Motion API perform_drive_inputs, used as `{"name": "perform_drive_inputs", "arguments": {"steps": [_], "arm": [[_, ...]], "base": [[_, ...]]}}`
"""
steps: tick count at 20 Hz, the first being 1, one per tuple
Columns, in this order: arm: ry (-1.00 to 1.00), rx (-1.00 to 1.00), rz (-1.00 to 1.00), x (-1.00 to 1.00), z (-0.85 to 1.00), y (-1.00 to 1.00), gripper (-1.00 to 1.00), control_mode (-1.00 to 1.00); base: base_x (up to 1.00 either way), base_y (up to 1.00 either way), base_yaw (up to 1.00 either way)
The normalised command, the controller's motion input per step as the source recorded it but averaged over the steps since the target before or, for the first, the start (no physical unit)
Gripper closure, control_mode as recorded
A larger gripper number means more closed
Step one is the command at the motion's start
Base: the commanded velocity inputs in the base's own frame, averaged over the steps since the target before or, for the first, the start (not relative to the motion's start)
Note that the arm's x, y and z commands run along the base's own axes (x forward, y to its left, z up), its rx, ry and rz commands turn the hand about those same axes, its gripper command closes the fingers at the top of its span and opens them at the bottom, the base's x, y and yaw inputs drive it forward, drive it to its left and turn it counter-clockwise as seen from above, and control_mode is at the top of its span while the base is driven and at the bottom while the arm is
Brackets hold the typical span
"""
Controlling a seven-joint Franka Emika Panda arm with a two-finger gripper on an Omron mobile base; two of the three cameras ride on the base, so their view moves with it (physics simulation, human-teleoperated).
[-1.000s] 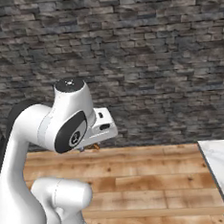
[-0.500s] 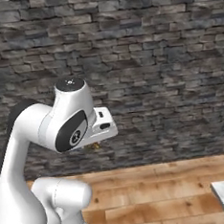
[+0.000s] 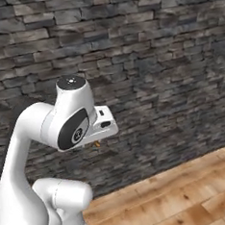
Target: Take the chicken drumstick from the fridge and place it on the digital scale on the counter by the fridge. Wait a few seconds for a reading, then move it to the plate on the dining counter.
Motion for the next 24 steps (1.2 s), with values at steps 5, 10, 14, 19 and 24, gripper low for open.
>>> {"name": "perform_drive_inputs", "arguments": {"steps": [5, 10, 14, 19, 24], "arm": [[0.00, 0.00, 0.00, 0.00, 0.00, 0.00, 1.00, 1.00], [0.00, 0.00, 0.00, 0.00, 0.00, 0.00, 1.00, 1.00], [0.00, 0.00, 0.00, 0.00, 0.00, 0.00, 1.00, 1.00], [0.00, 0.00, 0.00, 0.00, 0.00, 0.00, 1.00, 1.00], [0.00, 0.00, 0.00, 0.00, 0.00, 0.00, 1.00, 1.00]], "base": [[1.00, 0.42, -0.67], [1.00, 0.42, -0.69], [1.00, 0.40, -0.69], [1.00, 0.29, -0.68], [1.00, 0.20, -0.70]]}}
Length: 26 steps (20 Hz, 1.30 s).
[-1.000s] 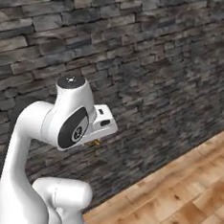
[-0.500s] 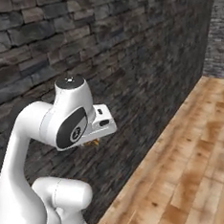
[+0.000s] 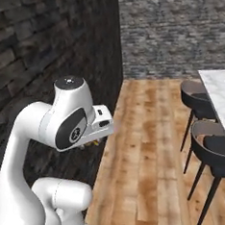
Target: Take the chicken drumstick from the fridge and place it on the digital scale on the counter by the fridge. Wait a few seconds for a reading, then move it to the plate on the dining counter.
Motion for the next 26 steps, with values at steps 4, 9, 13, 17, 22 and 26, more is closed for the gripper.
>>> {"name": "perform_drive_inputs", "arguments": {"steps": [4, 9, 13, 17, 22, 26], "arm": [[0.00, 0.00, 0.00, 0.00, 0.00, 0.00, 1.00, 1.00], [0.00, 0.00, 0.00, 0.00, 0.00, 0.00, 1.00, 1.00], [0.00, 0.00, 0.00, 0.00, 0.00, 0.00, 1.00, 1.00], [0.00, 0.00, 0.00, 0.00, 0.00, 0.00, 1.00, 1.00], [0.00, 0.00, 0.00, 0.00, 0.00, 0.00, 1.00, 1.00], [0.00, 0.00, 0.00, 0.00, 0.00, 0.00, 1.00, 1.00]], "base": [[1.00, 0.19, -0.67], [1.00, 0.20, -0.65], [1.00, 0.40, -0.62], [1.00, 0.50, -0.65], [0.94, 0.65, -0.71], [0.72, 0.66, -0.73]]}}
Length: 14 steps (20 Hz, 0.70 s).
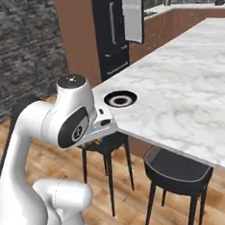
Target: Take the chicken drumstick from the fridge and place it on the digital scale on the counter by the fridge. Wait a few seconds for a reading, then move it to the plate on the dining counter.
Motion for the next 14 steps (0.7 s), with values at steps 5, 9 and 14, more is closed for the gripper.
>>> {"name": "perform_drive_inputs", "arguments": {"steps": [5, 9, 14], "arm": [[0.00, 0.00, 0.00, 0.00, 0.00, 0.00, 1.00, 1.00], [0.00, 0.00, 0.00, 0.00, 0.00, 0.00, 1.00, 1.00], [0.00, 0.00, 0.00, 0.00, 0.00, 0.00, 1.00, 1.00]], "base": [[0.76, 0.75, -0.68], [1.00, 0.91, -0.37], [0.92, 0.90, -0.12]]}}
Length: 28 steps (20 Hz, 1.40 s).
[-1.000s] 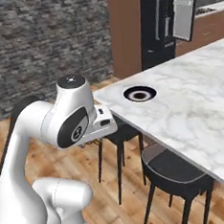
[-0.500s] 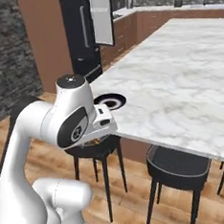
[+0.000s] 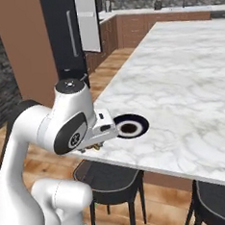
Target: Take the chicken drumstick from the fridge and place it on the digital scale on the counter by the fridge. Wait a few seconds for a reading, then move it to the plate on the dining counter.
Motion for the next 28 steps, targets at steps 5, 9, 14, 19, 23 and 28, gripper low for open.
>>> {"name": "perform_drive_inputs", "arguments": {"steps": [5, 9, 14, 19, 23, 28], "arm": [[0.00, 0.00, 0.00, 0.00, 0.00, 0.00, 1.00, 1.00], [0.00, 0.00, 0.00, 0.00, 0.00, 0.00, 1.00, 1.00], [0.00, 0.00, 0.00, 0.00, 0.00, 0.00, 1.00, 1.00], [0.17, 0.00, -0.03, 0.60, 0.00, 0.08, 1.00, -1.00], [0.45, 0.00, -0.02, 1.00, 0.00, 0.09, 1.00, -1.00], [0.34, 0.00, 0.00, 1.00, -0.56, 0.00, 1.00, -1.00]], "base": [[0.66, 0.31, -0.03], [0.06, 0.00, -0.01], [0.04, 0.00, 0.00], [0.22, 0.06, 0.00], [0.00, 0.00, 0.00], [0.00, 0.00, 0.00]]}}
